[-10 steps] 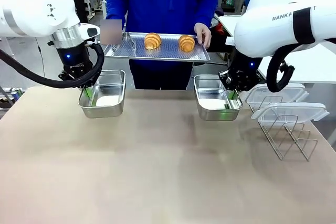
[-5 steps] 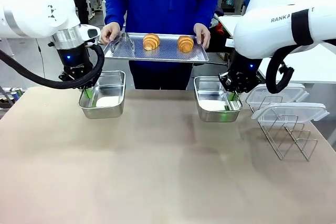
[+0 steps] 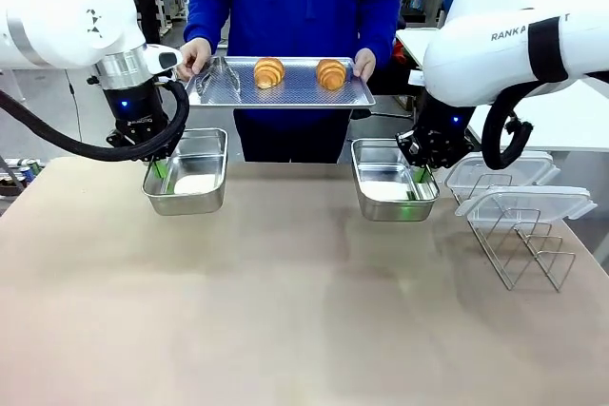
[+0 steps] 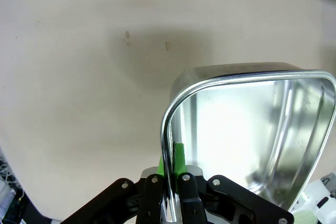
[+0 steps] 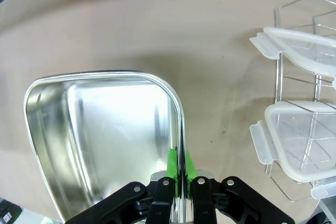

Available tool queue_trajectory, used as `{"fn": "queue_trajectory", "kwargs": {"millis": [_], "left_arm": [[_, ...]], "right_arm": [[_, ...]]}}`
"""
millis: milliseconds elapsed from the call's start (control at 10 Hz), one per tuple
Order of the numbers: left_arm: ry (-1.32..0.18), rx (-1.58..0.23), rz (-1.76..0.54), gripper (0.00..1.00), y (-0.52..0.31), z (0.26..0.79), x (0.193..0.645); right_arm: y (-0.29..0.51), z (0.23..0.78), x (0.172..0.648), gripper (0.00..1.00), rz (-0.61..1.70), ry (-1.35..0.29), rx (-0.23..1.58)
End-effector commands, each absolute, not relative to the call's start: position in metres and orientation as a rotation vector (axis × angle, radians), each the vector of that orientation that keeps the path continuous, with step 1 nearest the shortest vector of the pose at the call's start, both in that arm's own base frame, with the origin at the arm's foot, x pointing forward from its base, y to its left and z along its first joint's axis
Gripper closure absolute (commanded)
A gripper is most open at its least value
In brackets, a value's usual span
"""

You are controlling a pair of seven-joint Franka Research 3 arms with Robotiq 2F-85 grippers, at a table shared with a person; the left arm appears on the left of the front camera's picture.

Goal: Place the bread in airtight containers.
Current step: Once an object is inside an Airtight Container , place the container in the center of the table.

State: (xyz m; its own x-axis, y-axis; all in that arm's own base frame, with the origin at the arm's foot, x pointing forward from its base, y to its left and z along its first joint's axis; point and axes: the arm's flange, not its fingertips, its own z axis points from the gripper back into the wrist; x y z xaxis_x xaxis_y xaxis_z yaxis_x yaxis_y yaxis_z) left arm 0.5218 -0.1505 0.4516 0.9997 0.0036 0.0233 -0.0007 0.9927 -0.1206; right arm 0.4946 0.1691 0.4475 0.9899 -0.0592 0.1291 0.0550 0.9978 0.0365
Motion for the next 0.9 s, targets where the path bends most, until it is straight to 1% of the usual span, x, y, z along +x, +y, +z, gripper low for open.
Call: {"fn": "queue_trajectory", "kwargs": {"millis": [0,800], "left_arm": [[-0.028,-0.122,-0.002,0.97,-0.1503,0.4541,0.5211],[-0.028,-0.122,-0.002,0.97,-0.1503,0.4541,0.5211]], "right_arm": [[0.1689,0.4515,0.4944,0.96,-0.058,-0.141,0.035],[0.1689,0.4515,0.4944,0.96,-0.058,-0.141,0.035]]}}
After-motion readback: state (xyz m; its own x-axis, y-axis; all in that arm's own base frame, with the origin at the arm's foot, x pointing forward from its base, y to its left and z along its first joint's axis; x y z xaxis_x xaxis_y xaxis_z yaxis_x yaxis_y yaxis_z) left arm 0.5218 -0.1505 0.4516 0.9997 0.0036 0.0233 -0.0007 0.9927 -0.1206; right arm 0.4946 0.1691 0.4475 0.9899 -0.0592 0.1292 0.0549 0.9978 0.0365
